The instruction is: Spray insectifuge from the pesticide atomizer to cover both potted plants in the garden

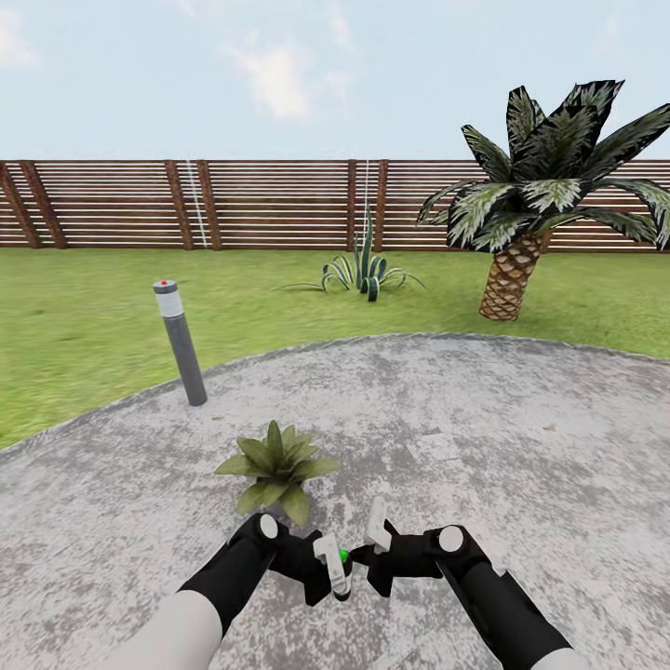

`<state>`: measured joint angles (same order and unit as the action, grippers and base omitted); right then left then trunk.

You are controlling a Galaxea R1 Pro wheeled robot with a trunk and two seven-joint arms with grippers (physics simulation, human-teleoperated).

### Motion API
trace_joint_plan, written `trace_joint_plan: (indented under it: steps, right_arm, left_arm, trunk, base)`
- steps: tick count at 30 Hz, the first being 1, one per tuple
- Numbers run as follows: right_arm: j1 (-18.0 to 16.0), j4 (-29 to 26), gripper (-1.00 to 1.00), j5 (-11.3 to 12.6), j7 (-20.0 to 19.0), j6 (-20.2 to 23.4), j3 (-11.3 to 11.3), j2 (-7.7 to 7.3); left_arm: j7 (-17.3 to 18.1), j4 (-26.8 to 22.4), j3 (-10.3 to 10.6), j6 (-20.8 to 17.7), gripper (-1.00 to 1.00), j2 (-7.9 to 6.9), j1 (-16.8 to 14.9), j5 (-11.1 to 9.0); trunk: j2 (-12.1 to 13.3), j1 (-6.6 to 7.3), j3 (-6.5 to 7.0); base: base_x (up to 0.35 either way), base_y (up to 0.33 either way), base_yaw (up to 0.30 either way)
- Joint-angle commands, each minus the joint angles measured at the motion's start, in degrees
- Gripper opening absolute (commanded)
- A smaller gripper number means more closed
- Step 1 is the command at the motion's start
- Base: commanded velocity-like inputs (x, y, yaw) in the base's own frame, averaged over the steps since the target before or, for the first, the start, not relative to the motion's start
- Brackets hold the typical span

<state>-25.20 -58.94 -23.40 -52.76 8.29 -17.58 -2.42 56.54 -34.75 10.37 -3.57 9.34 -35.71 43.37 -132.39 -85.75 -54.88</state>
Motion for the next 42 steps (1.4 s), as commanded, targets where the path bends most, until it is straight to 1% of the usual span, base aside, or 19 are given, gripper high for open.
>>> trace_joint_plan:
  steps: [1, 13, 16, 17, 20, 21, 22, 24, 25, 26, 29, 33, 34, 35, 36, 38, 39, 41, 42]
  right_arm:
    - [0.0, -0.1, -1.00, -0.1, -0.1, 0.5, -0.1, -0.04]
    - [0.0, -0.2, -1.00, -0.1, -0.1, 0.5, -0.1, -0.04]
    - [0.0, -0.2, -1.00, -0.1, -0.1, 0.5, -0.1, -0.04]
    - [0.0, -0.2, -1.00, -0.1, -0.1, 0.5, -0.1, -0.04]
    - [0.0, -0.1, -1.00, -0.1, -0.1, 0.5, -0.1, -0.04]
    - [0.0, -0.1, -1.00, -0.1, -0.1, 0.5, -0.1, -0.04]
    - [0.0, -0.1, -1.00, -0.1, -0.1, 0.5, -0.1, -0.04]
    - [0.0, 0.0, -1.00, -0.1, -0.1, 0.5, -0.1, -0.04]
    - [0.0, 0.0, 1.00, -0.1, -0.1, 0.5, -0.1, -0.04]
    - [0.0, 0.0, 1.00, -0.2, -0.1, 0.5, -0.1, -0.04]
    - [0.0, 0.0, 1.00, -0.2, 0.0, 0.5, 0.1, -0.10]
    - [0.0, 0.9, 1.00, -0.1, 0.4, 0.3, 0.5, -0.55]
    - [0.0, 2.2, 1.00, 0.0, 1.4, 0.1, 1.8, -0.84]
    - [0.1, 2.7, 1.00, 0.0, 2.1, 0.0, 2.5, -0.91]
    - [0.2, 4.7, 1.00, 0.2, 5.4, -0.8, 5.6, -1.04]
    - [0.3, 8.3, 1.00, 0.4, 11.5, -4.3, 11.1, -1.12]
    - [0.3, 11.7, 1.00, 0.4, 15.5, -8.4, 14.7, -1.12]
    - [0.3, 17.0, 1.00, 0.4, 20.0, -14.3, 18.9, -1.13]
    - [0.3, 18.4, 1.00, 0.4, 21.1, -15.6, 20.0, -1.14]
  left_arm:
    - [0.2, 0.0, 0.0, -0.4, -1.00, 0.00, 0.0, 0.1]
    - [0.1, 0.7, 0.6, -0.2, -1.00, -0.73, 0.3, 0.8]
    - [0.0, 0.8, 0.5, -0.3, -1.00, -1.37, 0.5, 0.9]
    - [0.0, 0.9, 0.5, -0.4, -1.00, -1.87, 0.6, 1.0]
    - [0.0, 0.9, 0.4, -0.4, -1.00, -4.86, 0.6, 1.0]
    - [0.0, 0.9, 0.4, -0.4, -1.00, -5.35, 0.6, 1.0]
    - [-0.1, 0.9, 0.3, -0.4, -1.00, -6.37, 0.6, 1.0]
    - [-0.1, 0.9, 0.0, -0.3, -1.00, -9.05, 0.6, 0.9]
    - [-0.1, 0.9, -0.1, -0.3, -1.00, -10.16, 0.6, 0.8]
    - [-0.1, 0.9, -0.2, -0.3, -1.00, -10.70, 0.6, 0.8]
    - [-0.1, 0.9, -0.3, -0.3, -1.00, -13.22, 0.6, 0.6]
    - [-0.9, 1.0, -0.7, -0.7, -1.00, -14.28, 0.6, 0.3]
    - [-1.9, 1.0, -2.1, -0.8, -1.00, -14.30, 0.6, -0.2]
    - [-2.3, 1.0, -2.7, -0.8, -1.00, -14.28, 0.7, -0.3]
    - [-3.6, 1.0, -5.0, -0.9, -1.00, -14.18, 0.7, -0.7]
    - [-5.1, 1.0, -8.7, -0.9, -1.00, -13.99, 0.7, -1.0]
    - [-6.0, 1.1, -11.4, -0.9, -1.00, -13.85, 0.7, -1.1]
    - [-6.9, 1.4, -14.8, -0.9, -1.00, -13.66, 0.7, -1.2]
    - [-7.1, 1.5, -15.5, -0.9, -1.00, -13.62, 0.7, -1.2]
  trunk:
    - [0.0, 0.01, -0.06]
    - [0.0, 0.01, -0.06]
    - [0.0, 0.01, -0.06]
    - [0.0, 0.01, -0.06]
    - [0.0, 0.01, -0.06]
    - [0.0, 0.01, -0.06]
    - [0.0, 0.01, -0.06]
    - [0.0, 0.01, -0.06]
    - [0.0, 0.01, -0.06]
    - [0.0, 0.01, -0.06]
    - [0.0, 0.01, -0.06]
    - [0.0, 0.01, -0.06]
    - [0.0, 0.01, -0.06]
    - [0.0, 0.01, -0.06]
    - [0.0, 0.01, -0.06]
    - [0.0, 0.01, -0.06]
    - [0.0, 0.01, -0.06]
    - [0.0, 0.01, -0.06]
    - [0.0, 0.01, -0.06]
  base:
    - [0.000, 0.000, 0.000]
    - [0.000, 0.000, 0.000]
    - [0.000, 0.000, 0.000]
    - [0.000, 0.000, 0.000]
    - [0.000, 0.000, 0.000]
    - [0.000, 0.000, 0.000]
    - [0.000, 0.000, 0.000]
    - [0.000, 0.000, 0.000]
    - [0.000, 0.000, 0.000]
    - [0.000, 0.000, 0.000]
    - [0.000, 0.000, 0.000]
    - [0.000, 0.000, 0.000]
    - [0.000, 0.000, 0.000]
    - [0.000, 0.000, 0.000]
    - [0.000, 0.000, 0.000]
    - [0.000, 0.000, 0.000]
    - [0.000, 0.000, 0.000]
    - [0.000, 0.000, 0.000]
    - [0.000, 0.000, 0.000]
